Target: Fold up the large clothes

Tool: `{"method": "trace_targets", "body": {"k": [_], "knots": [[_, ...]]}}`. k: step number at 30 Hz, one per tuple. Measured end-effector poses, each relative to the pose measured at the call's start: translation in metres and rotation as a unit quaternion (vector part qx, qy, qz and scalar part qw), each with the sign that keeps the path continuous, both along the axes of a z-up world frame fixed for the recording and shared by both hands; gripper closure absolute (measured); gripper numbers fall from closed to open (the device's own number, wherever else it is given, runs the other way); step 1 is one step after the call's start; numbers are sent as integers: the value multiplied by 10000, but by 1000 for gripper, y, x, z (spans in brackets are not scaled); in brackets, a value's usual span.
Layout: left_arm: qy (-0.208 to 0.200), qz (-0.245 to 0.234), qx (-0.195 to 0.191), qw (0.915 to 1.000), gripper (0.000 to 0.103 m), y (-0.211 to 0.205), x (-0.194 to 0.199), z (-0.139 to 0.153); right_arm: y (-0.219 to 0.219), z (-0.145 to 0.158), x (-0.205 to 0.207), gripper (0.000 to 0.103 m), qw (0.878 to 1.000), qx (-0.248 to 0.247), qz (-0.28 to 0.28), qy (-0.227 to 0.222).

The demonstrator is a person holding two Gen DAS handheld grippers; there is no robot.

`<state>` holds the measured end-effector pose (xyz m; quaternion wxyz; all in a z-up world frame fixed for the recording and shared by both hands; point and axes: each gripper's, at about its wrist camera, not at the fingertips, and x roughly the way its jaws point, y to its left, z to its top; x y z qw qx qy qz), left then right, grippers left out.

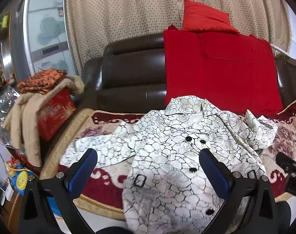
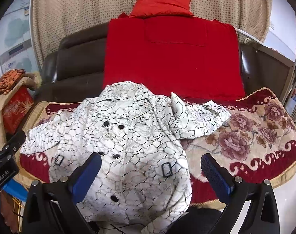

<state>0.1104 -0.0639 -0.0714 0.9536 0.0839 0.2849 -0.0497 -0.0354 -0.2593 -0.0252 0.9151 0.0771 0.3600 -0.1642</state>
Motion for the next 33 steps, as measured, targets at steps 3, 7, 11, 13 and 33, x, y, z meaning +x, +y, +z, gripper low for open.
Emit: {"method": "trace_targets", "body": {"k": [3, 7, 11, 13, 33], "knots": [[90, 69, -33, 9999, 0, -7, 34, -22, -22, -11, 18, 0, 9997, 189, -123, 13], [318, 181, -46, 9993, 0, -16, 84, -63, -69, -32, 46, 0, 9983, 426, -403, -16], [487, 409, -164, 9978, 0, -27, 131, -101, -151, -69, 72, 0, 9907, 862, -1039, -163], [523, 493, -166, 9973, 0, -33, 145, -114, -189, -87, 77, 0, 9825, 1191, -1397, -312], [649, 300, -101, 9974, 0, -48, 172, -157, -352, -199, 149, 89, 9172, 2922, -2628, -654]]}}
